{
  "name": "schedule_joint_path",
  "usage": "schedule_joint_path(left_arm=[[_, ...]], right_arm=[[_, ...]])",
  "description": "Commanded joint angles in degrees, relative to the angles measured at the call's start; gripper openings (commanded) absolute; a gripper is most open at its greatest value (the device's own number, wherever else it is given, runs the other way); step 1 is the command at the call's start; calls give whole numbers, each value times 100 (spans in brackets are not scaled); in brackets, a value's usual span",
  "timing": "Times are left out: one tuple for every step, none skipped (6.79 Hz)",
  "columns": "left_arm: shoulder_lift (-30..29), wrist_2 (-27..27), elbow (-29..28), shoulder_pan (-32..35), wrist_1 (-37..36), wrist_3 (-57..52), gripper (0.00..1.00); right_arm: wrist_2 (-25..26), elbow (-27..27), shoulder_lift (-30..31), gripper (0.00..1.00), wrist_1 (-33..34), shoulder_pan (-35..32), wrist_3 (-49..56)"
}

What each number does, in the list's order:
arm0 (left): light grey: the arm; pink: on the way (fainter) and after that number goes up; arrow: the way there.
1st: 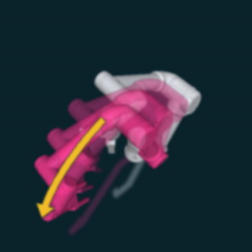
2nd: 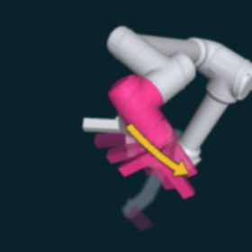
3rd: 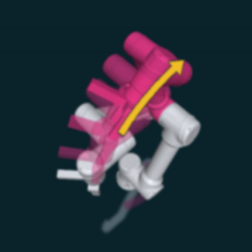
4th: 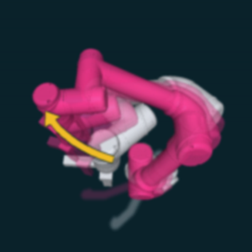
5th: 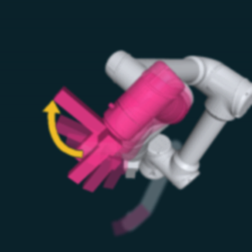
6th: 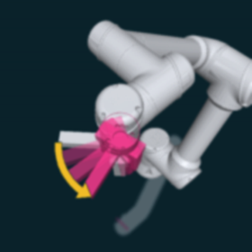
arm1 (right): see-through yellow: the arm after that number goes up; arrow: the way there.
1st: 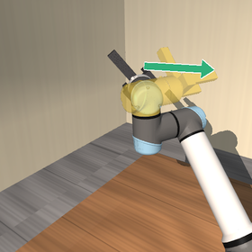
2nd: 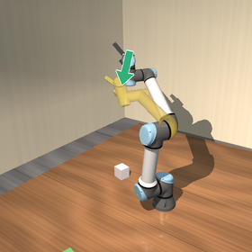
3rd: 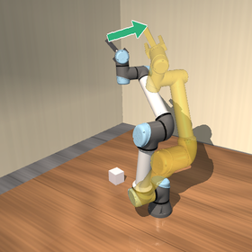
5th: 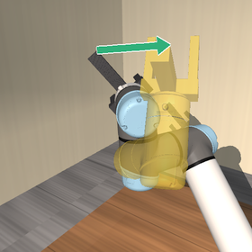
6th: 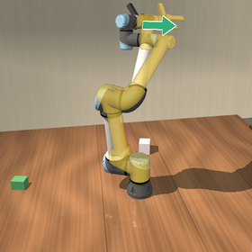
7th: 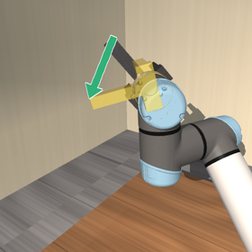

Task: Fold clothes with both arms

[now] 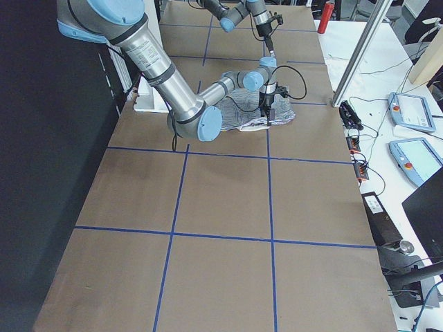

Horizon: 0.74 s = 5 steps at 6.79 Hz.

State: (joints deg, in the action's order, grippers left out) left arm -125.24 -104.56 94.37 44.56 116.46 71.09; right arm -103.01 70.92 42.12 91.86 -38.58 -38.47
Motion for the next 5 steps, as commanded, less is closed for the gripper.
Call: schedule_joint_path(left_arm=[[-1, -3, 2, 0, 0, 1, 100], [-1, -3, -6, 0, 0, 1, 100], [-9, -3, 2, 0, 0, 1, 100], [-9, -3, -6, 0, 0, 1, 100], [-1, -3, -6, 0, 0, 18, 100]], right_arm=[[-9, -8, -2, 100, 7, -35, 23], [-9, -8, 7, 100, 16, -87, 110], [-9, -8, 33, 100, 24, -123, 146], [0, -8, 60, 100, 25, -166, 233], [0, -17, 60, 100, 33, -210, 252]])
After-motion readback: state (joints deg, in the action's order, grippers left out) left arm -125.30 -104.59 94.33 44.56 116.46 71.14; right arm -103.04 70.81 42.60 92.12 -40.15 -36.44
